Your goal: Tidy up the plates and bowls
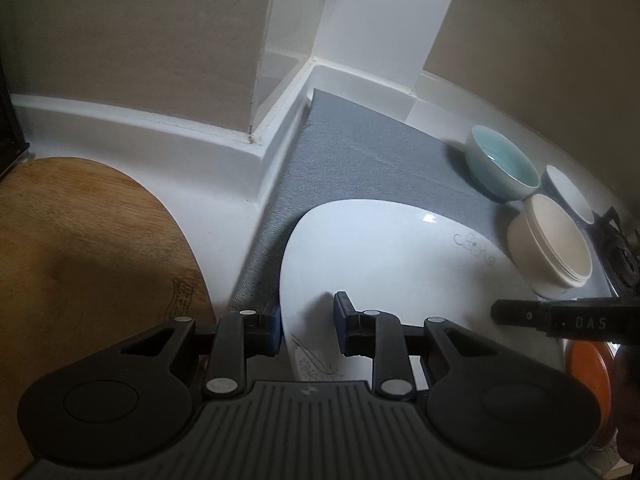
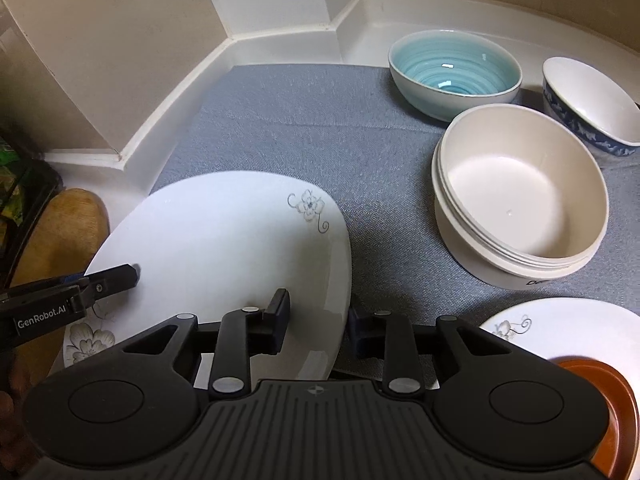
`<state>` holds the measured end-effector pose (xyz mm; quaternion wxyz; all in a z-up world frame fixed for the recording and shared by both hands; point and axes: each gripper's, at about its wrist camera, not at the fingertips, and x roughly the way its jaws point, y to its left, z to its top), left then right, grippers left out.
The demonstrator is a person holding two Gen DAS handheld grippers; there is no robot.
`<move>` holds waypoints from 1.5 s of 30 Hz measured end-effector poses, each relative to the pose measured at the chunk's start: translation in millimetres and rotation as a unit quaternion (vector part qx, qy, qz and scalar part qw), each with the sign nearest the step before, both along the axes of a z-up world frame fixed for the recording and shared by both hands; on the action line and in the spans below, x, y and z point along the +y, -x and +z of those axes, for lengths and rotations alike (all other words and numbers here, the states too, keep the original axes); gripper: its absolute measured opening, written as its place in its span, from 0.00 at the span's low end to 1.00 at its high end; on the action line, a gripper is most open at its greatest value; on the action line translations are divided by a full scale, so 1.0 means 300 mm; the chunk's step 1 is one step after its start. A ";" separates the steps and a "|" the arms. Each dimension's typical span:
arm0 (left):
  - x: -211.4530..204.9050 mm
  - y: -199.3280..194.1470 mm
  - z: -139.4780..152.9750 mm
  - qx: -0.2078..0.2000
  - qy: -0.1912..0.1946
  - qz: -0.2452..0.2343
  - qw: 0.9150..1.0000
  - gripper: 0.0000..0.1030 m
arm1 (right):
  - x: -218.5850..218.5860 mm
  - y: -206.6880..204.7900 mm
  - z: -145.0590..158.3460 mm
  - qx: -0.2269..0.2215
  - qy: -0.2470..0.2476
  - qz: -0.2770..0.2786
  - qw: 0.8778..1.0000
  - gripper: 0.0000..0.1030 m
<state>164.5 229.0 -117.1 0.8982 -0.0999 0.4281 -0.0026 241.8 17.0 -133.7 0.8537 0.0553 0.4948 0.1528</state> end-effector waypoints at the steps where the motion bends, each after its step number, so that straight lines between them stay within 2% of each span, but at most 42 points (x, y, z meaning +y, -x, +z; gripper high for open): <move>1: -0.009 0.007 0.004 -0.002 -0.002 0.001 1.000 0.28 | -0.008 0.003 0.003 -0.001 -0.001 0.000 1.000 0.30; 8: -0.066 0.071 0.053 -0.020 -0.009 0.016 1.000 0.28 | -0.058 0.044 0.039 -0.017 -0.010 0.009 1.000 0.30; 18: -0.191 0.167 0.151 -0.054 -0.021 0.029 0.998 0.28 | -0.164 0.123 0.144 -0.057 -0.021 0.025 0.998 0.29; 28: -0.355 0.247 0.199 -0.060 -0.034 0.004 0.998 0.28 | -0.329 0.210 0.179 -0.066 -0.042 0.002 0.997 0.28; 36: -0.491 0.259 0.206 -0.067 -0.033 -0.024 0.997 0.27 | -0.470 0.295 0.182 -0.072 -0.045 -0.027 0.996 0.28; 45: -0.649 0.260 0.191 -0.068 -0.029 -0.080 0.994 0.27 | -0.633 0.377 0.175 -0.079 -0.040 -0.075 0.993 0.28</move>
